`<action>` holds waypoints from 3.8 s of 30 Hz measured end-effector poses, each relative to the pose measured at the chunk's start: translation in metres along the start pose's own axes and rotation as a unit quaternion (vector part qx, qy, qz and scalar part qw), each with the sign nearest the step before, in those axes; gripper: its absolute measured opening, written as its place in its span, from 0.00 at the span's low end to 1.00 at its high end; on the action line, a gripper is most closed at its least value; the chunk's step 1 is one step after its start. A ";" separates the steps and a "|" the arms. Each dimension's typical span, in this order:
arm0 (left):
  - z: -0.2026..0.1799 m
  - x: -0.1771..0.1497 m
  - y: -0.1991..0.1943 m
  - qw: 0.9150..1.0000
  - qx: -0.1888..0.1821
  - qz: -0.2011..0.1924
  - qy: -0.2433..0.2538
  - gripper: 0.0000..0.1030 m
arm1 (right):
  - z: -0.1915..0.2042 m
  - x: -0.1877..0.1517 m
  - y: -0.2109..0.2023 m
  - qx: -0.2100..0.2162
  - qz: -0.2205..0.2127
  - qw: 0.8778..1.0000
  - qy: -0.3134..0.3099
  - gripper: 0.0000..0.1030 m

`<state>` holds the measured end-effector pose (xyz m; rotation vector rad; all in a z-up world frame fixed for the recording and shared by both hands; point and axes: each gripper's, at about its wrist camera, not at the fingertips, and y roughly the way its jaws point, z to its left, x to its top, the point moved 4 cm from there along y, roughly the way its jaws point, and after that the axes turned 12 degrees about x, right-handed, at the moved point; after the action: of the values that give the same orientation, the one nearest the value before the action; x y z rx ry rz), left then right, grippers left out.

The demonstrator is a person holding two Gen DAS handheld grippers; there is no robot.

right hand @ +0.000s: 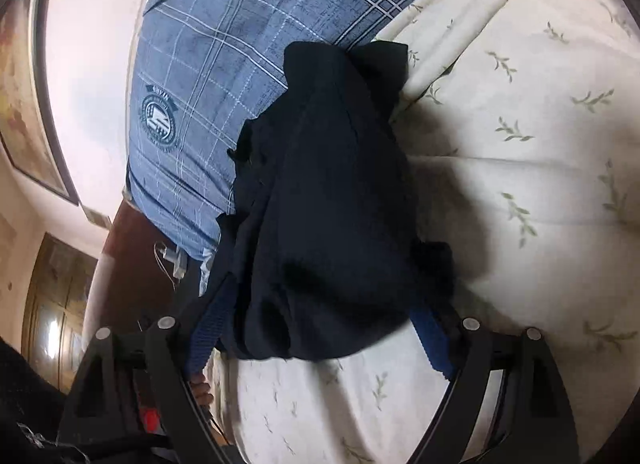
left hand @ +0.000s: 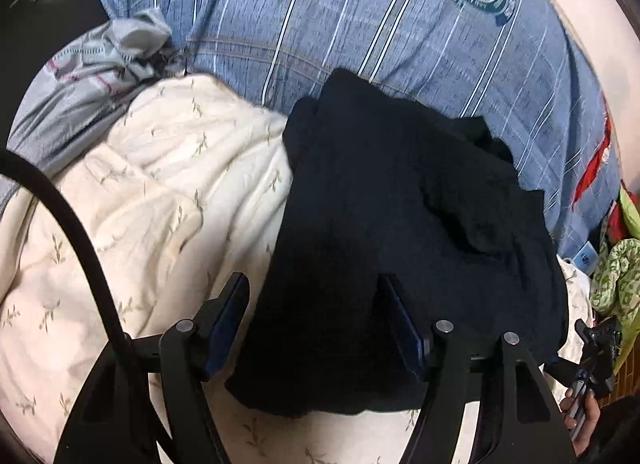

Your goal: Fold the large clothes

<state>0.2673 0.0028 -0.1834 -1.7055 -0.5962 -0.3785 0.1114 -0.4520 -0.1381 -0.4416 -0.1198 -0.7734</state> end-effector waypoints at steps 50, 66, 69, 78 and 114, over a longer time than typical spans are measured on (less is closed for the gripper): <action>-0.008 -0.017 0.001 0.998 -0.023 0.049 0.012 0.08 | 0.001 -0.012 0.020 -0.074 0.017 0.996 -0.049 0.18; -0.005 -0.035 -0.029 0.998 -0.022 0.048 0.034 0.07 | 0.015 -0.030 -0.006 -0.064 0.026 0.997 -0.046 0.12; -0.005 -0.042 -0.038 0.998 -0.017 0.048 0.042 0.07 | 0.021 -0.036 -0.013 -0.062 0.031 0.996 -0.049 0.11; -0.003 -0.067 -0.066 0.997 -0.017 0.054 0.060 0.07 | 0.031 -0.057 -0.047 -0.054 0.029 0.997 -0.044 0.07; -0.010 -0.098 -0.064 0.994 0.044 0.011 0.102 0.00 | 0.030 -0.066 -0.017 -0.150 0.069 0.981 -0.103 0.13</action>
<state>0.1516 -0.0162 -0.1834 -1.5649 -0.4373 -0.4971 0.0541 -0.4072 -0.1224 -0.8096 -0.1641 -0.6099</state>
